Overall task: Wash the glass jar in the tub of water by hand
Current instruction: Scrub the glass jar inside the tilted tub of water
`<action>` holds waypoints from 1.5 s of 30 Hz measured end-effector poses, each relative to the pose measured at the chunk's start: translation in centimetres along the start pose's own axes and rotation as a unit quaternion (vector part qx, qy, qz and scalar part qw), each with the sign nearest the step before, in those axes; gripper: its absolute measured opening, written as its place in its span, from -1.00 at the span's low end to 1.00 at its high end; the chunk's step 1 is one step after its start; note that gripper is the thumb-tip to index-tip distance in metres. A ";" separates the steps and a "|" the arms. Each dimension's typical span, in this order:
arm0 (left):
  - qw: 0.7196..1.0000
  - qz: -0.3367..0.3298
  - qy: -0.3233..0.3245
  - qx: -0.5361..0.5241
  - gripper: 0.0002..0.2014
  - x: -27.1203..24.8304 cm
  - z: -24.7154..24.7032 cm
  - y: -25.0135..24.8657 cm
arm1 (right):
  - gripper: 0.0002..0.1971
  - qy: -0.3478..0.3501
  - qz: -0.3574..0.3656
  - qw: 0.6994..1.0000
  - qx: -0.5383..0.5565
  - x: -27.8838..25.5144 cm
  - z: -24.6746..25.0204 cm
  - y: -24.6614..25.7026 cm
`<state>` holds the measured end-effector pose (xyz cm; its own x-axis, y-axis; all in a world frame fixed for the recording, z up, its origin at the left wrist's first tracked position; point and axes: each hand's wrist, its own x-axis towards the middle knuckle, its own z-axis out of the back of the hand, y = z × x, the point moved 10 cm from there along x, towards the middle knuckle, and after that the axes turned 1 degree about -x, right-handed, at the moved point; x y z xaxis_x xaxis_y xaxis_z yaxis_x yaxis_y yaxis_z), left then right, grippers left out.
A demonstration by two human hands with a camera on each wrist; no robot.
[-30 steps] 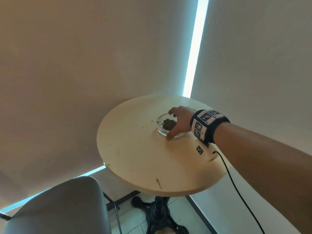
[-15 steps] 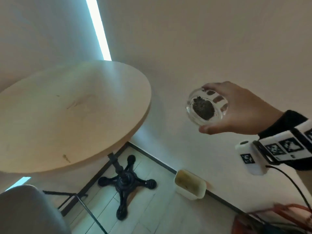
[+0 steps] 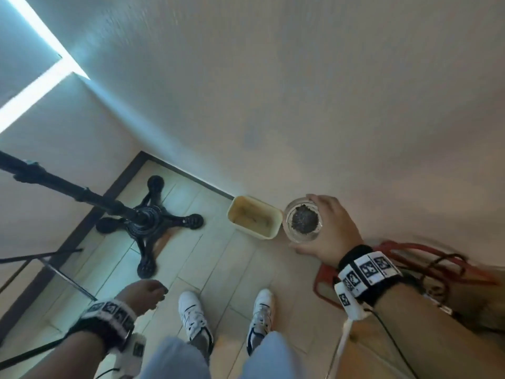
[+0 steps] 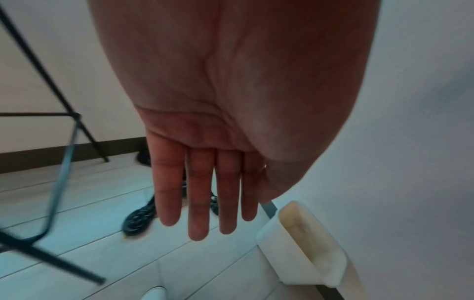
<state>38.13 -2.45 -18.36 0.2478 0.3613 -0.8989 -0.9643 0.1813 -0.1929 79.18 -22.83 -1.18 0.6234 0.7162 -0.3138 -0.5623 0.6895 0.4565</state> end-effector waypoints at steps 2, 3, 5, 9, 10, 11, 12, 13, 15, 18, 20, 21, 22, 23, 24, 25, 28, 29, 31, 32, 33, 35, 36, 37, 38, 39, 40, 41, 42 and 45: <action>1.000 -0.023 -0.008 0.002 -0.81 4.0 -0.5 -3.4 | 0.23 0.020 -0.023 0.999 0.010 2.1 -4.2 -3.0; 0.999 -0.035 -0.014 0.003 -0.81 6.3 -0.3 -5.2 | 0.22 0.027 -0.033 0.999 0.015 3.3 -6.3 -4.4; 0.997 -0.063 -0.035 0.016 -0.81 11.1 0.2 -8.6 | 0.20 0.032 -0.046 0.998 0.014 5.9 -10.5 -6.9; 0.986 -0.114 -0.100 0.074 -0.70 21.4 0.8 -13.5 | 0.18 0.036 -0.054 0.998 0.003 11.6 -18.8 -10.8; 0.983 -0.127 -0.115 0.066 -0.66 23.6 0.9 -14.8 | 0.17 0.035 -0.055 0.998 0.000 12.9 -20.5 -11.6; 0.982 -0.133 -0.123 0.051 -0.63 25.9 0.7 -15.9 | 0.17 0.036 -0.055 0.998 -0.005 14.2 -22.5 -12.5; 0.981 -0.139 -0.132 0.029 -0.61 28.1 0.5 -16.9 | 0.18 0.038 -0.053 0.998 -0.013 15.5 -24.4 -13.2; 0.981 -0.136 -0.137 0.006 -0.58 30.1 0.3 -17.5 | 0.19 0.042 -0.047 0.998 -0.024 16.7 -26.2 -13.8; 0.980 -0.126 -0.153 -0.036 -0.51 34.3 -0.4 -18.1 | 0.21 0.049 -0.033 0.997 -0.053 18.9 -29.4 -15.0; 0.978 -0.111 -0.154 -0.080 -0.41 39.1 -2.6 -18.2 | 0.22 0.069 0.001 0.992 -0.109 21.5 -33.5 -16.0; 0.978 -0.117 -0.146 -0.091 -0.40 41.1 -4.5 -18.6 | 0.23 0.079 0.028 0.984 -0.158 22.7 -35.6 -16.2; 0.978 -0.120 -0.141 -0.096 -0.42 41.8 -5.2 -18.9 | 0.24 0.080 0.040 0.979 -0.183 23.3 -36.3 -16.2; 0.976 -0.125 -0.142 -0.107 -0.45 42.5 -5.7 -19.0 | 0.25 0.078 0.051 0.974 -0.206 23.8 -37.0 -16.1; 0.974 -0.127 -0.145 -0.123 -0.49 42.8 -6.1 -19.1 | 0.25 0.077 0.063 0.969 -0.225 24.2 -37.5 -16.0; 0.970 -0.132 -0.152 -0.139 -0.52 43.2 -6.2 -19.0 | 0.26 0.075 0.074 0.964 -0.242 24.7 -38.0 -15.9; 0.965 -0.140 -0.160 -0.153 -0.55 43.5 -6.2 -19.1 | 0.26 0.075 0.082 0.960 -0.256 25.1 -38.4 -15.7; 0.951 -0.167 -0.172 -0.194 -0.61 44.3 -6.0 -19.4 | 0.25 0.074 0.104 0.949 -0.288 25.9 -39.6 -15.4; 0.948 -0.173 -0.173 -0.203 -0.62 44.5 -6.0 -19.5 | 0.25 0.076 0.115 0.945 -0.296 26.0 -40.3 -15.2; 0.943 -0.184 -0.174 -0.217 -0.64 44.6 -5.8 -19.8 | 0.22 0.080 0.142 0.939 -0.304 25.8 -41.7 -15.0; 0.941 -0.189 -0.176 -0.220 -0.65 44.6 -5.7 -19.9 | 0.21 0.078 0.152 0.936 -0.309 25.7 -42.2 -14.8; 0.941 -0.191 -0.177 -0.218 -0.65 44.6 -5.7 -19.9 | 0.19 0.072 0.158 0.933 -0.314 25.8 -42.6 -14.8; 0.939 -0.193 -0.175 -0.223 -0.66 44.7 -5.6 -19.8 | 0.18 0.061 0.170 0.929 -0.323 26.1 -43.0 -14.6; 0.937 -0.194 -0.171 -0.234 -0.66 44.8 -5.7 -19.8 | 0.18 0.062 0.180 0.924 -0.330 26.2 -43.3 -14.5; 0.935 -0.194 -0.166 -0.246 -0.67 44.9 -5.8 -19.7 | 0.18 0.063 0.190 0.920 -0.337 26.4 -43.5 -14.4; 0.933 -0.195 -0.164 -0.254 -0.67 44.9 -5.9 -19.7 | 0.17 0.064 0.195 0.918 -0.340 26.5 -43.6 -14.5; 0.934 -0.192 -0.164 -0.254 -0.67 44.8 -6.0 -19.6 | 0.16 0.063 0.196 0.917 -0.342 26.6 -43.6 -14.5; 0.935 -0.190 -0.165 -0.250 -0.66 44.7 -6.0 -19.5 | 0.17 0.065 0.196 0.914 -0.349 26.8 -43.6 -14.6; 0.936 -0.187 -0.166 -0.249 -0.65 44.6 -6.0 -19.4 | 0.18 0.072 0.203 0.908 -0.360 26.8 -43.8 -14.6; 0.935 -0.188 -0.166 -0.250 -0.65 44.6 -6.0 -19.4 | 0.20 0.081 0.216 0.897 -0.377 26.6 -44.0 -14.6; 0.936 -0.191 -0.166 -0.243 -0.65 44.5 -6.1 -19.5 | 0.20 0.086 0.234 0.881 -0.401 26.3 -44.3 -14.5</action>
<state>67.37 4.55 -57.00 0.5207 0.6343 -0.5715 -0.7079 -0.0534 -0.7043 79.66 -9.15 -52.94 0.1688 0.9001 -0.4016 -0.9822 0.1197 -0.1446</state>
